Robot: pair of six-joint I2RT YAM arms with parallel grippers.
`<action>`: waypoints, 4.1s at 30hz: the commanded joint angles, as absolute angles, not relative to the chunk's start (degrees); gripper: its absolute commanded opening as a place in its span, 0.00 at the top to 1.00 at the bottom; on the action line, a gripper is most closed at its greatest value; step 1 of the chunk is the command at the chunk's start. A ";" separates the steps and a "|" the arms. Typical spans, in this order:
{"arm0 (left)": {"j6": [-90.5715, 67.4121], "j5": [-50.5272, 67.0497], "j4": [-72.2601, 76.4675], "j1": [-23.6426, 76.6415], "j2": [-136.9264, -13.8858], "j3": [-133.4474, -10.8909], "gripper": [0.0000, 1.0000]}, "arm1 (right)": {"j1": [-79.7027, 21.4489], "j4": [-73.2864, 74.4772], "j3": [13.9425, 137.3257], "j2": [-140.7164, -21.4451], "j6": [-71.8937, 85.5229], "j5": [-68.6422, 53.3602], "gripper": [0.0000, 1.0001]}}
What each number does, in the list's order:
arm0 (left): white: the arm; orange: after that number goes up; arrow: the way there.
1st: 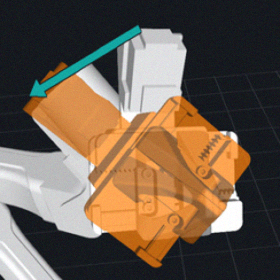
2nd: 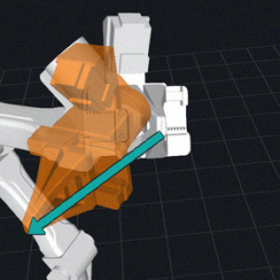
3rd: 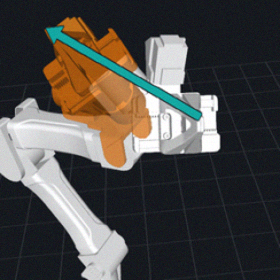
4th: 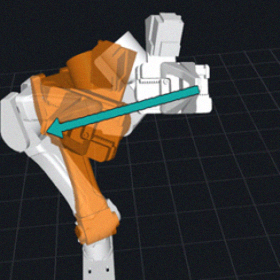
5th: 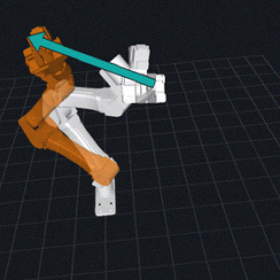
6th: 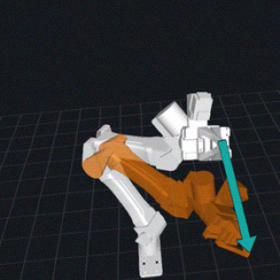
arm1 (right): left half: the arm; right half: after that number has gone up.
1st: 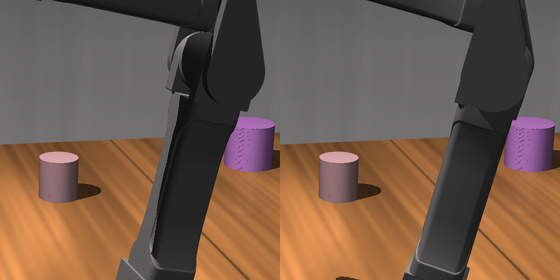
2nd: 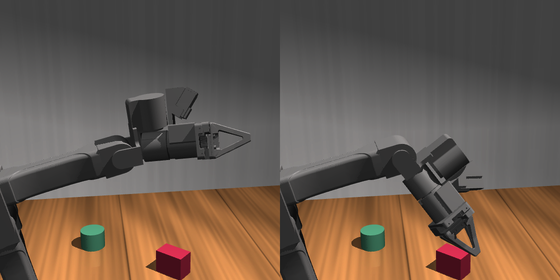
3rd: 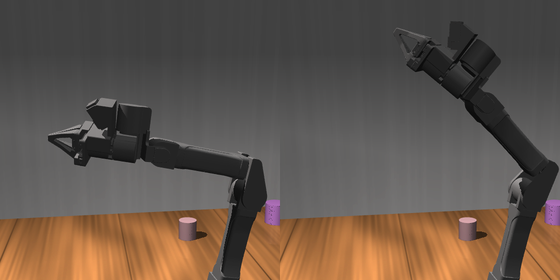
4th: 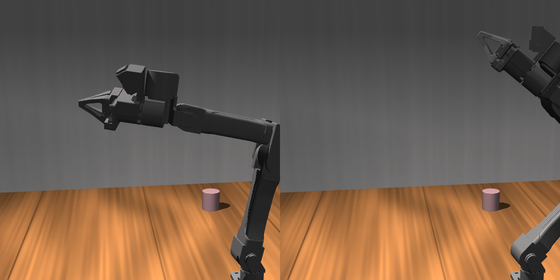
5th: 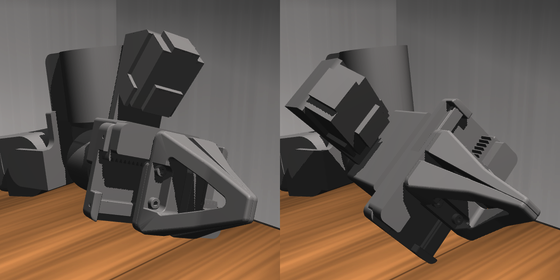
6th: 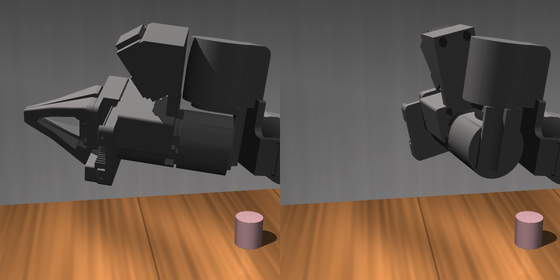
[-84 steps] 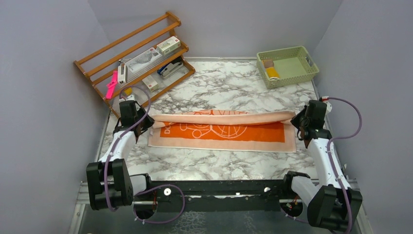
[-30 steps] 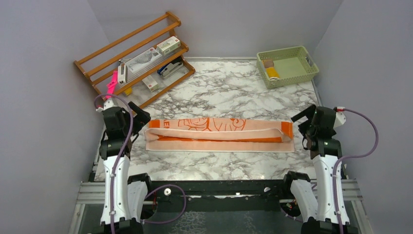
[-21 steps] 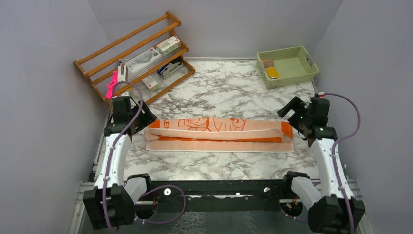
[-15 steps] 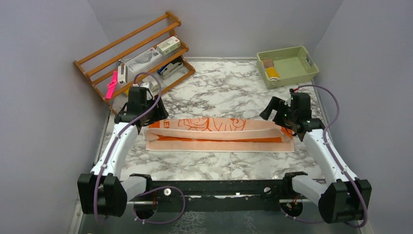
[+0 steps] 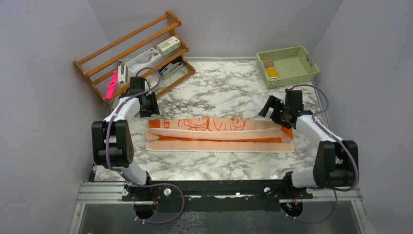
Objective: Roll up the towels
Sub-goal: Fold the towel at the center of the board.
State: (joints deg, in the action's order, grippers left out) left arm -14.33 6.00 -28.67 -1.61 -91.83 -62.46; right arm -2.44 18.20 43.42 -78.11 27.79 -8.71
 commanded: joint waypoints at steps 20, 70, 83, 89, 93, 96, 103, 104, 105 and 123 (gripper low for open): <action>-26.80 11.81 -21.44 -4.39 -101.09 -58.03 0.54 | 5.10 10.10 45.54 -80.95 29.71 -7.69 0.00; -27.77 14.60 -21.46 -6.48 -110.96 -67.10 0.54 | 5.35 12.16 55.79 -106.59 31.91 -13.26 0.00; -25.79 12.29 -22.01 -5.74 -111.46 -75.44 0.57 | 5.07 11.42 67.54 -108.81 29.71 -16.38 0.00; -19.10 -4.10 -25.38 1.03 -101.40 -76.17 0.57 | -2.76 9.14 63.07 -96.71 25.15 -5.68 0.00; -18.96 -10.79 -25.49 7.80 -95.43 -73.64 0.55 | -11.29 10.28 64.38 -94.43 18.66 2.35 0.00; -19.15 -15.16 -25.45 12.58 -93.59 -71.46 0.55 | -16.22 11.76 66.43 -96.67 14.46 6.09 0.00; -21.90 -18.11 -26.36 19.78 -95.60 -68.18 0.58 | -21.93 13.51 68.84 -102.38 9.64 10.65 0.00; -22.15 -18.73 -26.26 20.46 -95.96 -67.78 0.58 | -22.31 13.64 68.90 -102.86 9.14 11.03 0.00; -22.37 -19.25 -26.28 20.89 -96.34 -67.54 0.58 | -22.53 13.86 69.05 -103.18 8.87 11.41 0.00; -26.46 -19.30 -26.30 24.66 -94.07 -57.37 0.60 | -24.08 15.56 59.71 -100.29 11.98 11.85 0.01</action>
